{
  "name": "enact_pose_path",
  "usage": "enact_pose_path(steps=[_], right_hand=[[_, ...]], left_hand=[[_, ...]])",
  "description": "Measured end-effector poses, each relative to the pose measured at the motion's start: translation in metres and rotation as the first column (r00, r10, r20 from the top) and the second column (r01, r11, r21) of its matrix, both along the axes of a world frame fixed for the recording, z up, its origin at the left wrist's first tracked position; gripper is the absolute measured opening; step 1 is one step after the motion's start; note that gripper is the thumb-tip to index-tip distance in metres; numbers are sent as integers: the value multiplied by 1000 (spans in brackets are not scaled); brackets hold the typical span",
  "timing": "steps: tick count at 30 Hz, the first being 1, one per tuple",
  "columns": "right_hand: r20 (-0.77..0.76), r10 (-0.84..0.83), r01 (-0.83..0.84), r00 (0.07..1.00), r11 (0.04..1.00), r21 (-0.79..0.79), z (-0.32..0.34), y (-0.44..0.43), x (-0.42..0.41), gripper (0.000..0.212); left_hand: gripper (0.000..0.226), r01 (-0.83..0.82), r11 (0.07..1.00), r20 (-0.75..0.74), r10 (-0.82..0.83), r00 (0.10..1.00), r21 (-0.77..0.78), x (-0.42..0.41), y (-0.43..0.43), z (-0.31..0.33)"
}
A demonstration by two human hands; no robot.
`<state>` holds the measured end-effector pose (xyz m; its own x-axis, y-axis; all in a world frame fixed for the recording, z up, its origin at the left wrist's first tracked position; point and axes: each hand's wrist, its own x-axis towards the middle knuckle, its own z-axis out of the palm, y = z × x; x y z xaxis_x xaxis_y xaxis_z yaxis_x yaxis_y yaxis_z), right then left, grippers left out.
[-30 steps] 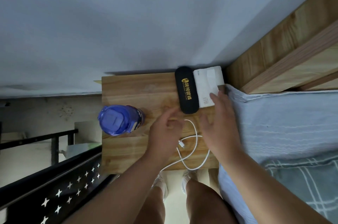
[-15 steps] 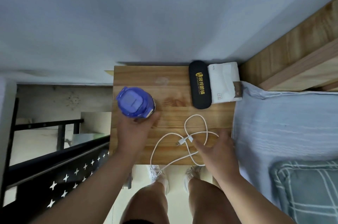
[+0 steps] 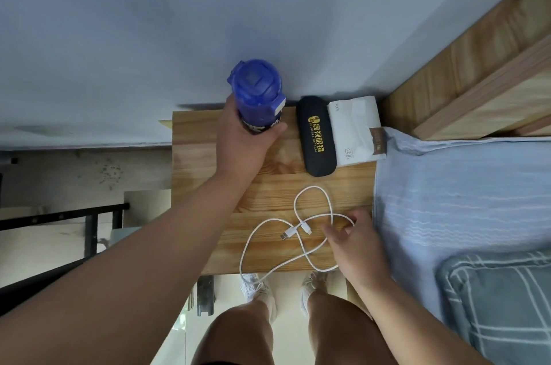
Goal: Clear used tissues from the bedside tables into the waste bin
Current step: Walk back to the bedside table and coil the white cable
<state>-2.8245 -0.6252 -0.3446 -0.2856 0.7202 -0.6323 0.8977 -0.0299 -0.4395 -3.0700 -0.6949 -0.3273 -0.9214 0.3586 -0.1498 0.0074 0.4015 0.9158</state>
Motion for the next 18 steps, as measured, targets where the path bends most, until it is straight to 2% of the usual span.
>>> enact_pose_path(steps=[4,9,12,15,18], right_hand=[[-23,0,0,1000,1000,5,-6,2,3,31],[-62,-4,6,998,1000,27,-15,7,6,22],[-157,-89,76,983,993,-86,-16,6,6,18],[-290,-219,161,932,964,-212,-4,0,3,20],[-336,-211,132,918,961,-243,15,-3,-3,24]], left_hand=[[72,50,999,-67,-50,996,-2,-3,14,-7],[82,60,998,-76,-59,995,12,1,30,-16],[91,64,998,-27,-64,998,-8,2,29,-18],[104,91,996,83,-90,992,-2,2,18,-13],[113,61,991,125,-45,991,-122,17,-13,-3]])
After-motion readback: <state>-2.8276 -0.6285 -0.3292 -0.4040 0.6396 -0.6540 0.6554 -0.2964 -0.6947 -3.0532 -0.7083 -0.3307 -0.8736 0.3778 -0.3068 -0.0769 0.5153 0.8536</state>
